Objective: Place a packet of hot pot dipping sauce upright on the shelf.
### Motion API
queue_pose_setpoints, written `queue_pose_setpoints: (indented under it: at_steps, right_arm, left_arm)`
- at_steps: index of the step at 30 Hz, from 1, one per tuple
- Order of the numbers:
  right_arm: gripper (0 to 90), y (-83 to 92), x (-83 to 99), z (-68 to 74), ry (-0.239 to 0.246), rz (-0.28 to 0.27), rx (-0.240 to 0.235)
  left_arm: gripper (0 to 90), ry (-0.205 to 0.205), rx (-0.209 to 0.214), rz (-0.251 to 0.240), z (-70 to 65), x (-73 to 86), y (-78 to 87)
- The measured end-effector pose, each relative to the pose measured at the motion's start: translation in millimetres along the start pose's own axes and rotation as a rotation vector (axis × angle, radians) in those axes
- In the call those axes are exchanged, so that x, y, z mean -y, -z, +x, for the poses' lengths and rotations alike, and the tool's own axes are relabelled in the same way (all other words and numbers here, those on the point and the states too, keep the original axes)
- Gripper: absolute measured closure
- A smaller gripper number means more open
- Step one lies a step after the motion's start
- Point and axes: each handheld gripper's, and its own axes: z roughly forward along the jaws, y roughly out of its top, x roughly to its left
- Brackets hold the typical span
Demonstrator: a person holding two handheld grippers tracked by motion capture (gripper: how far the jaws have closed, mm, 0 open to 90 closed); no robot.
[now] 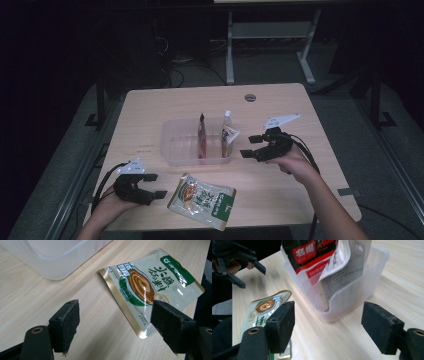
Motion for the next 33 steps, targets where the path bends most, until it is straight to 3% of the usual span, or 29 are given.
queue_pose_setpoints:
  at_steps: [6,13,21,25,33]
  right_arm:
    - [24.6,12.9,22.3,8.6,-0.004,0.013,0.017]
    - [24.8,19.5,45.1,18.4,-0.02,0.025,0.016]
    - [25.6,18.3,59.6,29.6,-0.032,0.063,0.011]
    - [25.6,14.8,59.4,29.4,-0.032,0.063,0.007]
    - [25.6,11.7,60.1,30.5,-0.033,0.079,0.002]
  left_arm:
    - [24.9,-0.016,0.008,0.004,-2.1,-1.5,-0.7]
    - [39.2,-0.04,0.034,0.005,-7.9,-4.2,-2.7]
    - [88.0,-0.078,0.109,0.019,-23.4,-14.4,-6.1]
    - [90.0,-0.125,0.168,0.056,-36.1,-19.3,-16.1]
    - [89.9,-0.213,0.239,0.124,-65.1,-28.3,-45.4]
